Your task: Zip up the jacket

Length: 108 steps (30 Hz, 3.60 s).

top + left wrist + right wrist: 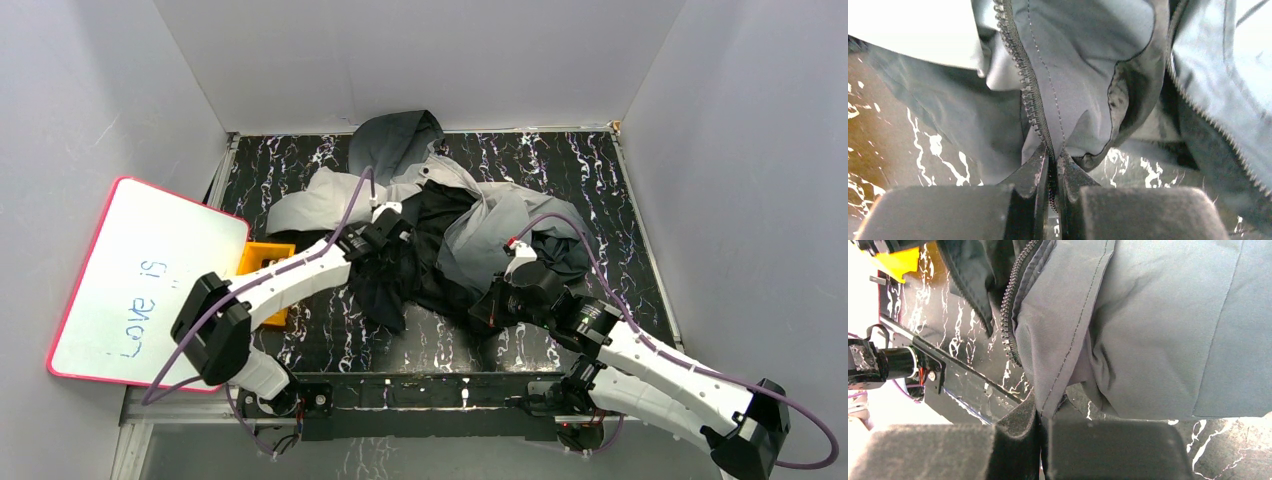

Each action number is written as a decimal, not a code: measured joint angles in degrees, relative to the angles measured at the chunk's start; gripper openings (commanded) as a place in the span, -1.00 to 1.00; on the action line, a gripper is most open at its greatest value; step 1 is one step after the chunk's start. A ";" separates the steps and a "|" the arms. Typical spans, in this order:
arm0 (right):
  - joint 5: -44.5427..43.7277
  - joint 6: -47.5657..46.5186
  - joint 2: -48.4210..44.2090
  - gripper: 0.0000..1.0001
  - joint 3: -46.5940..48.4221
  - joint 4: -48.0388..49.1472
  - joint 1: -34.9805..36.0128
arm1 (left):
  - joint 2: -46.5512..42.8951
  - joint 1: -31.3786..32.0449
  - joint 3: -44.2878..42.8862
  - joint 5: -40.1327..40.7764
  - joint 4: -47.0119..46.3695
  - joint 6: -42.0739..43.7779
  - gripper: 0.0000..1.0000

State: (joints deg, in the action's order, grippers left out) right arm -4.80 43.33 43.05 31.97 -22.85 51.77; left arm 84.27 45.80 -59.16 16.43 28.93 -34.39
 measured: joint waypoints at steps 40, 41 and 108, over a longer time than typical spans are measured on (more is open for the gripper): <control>-5.25 0.02 1.88 -1.00 0.17 -3.80 -0.04 | -3.69 7.41 -10.05 3.56 11.52 -1.77 0.60; -5.22 0.02 1.86 -1.00 0.17 -4.02 -0.04 | -4.61 7.41 -8.31 2.32 11.30 -2.10 0.60; -3.78 1.44 3.72 -1.00 0.15 -3.63 -0.07 | 9.25 6.43 3.30 -7.06 -2.54 -5.92 0.31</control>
State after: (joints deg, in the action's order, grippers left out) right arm -8.58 44.77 46.76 32.12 -26.48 51.70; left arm 93.51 52.23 -55.86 9.37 26.39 -40.32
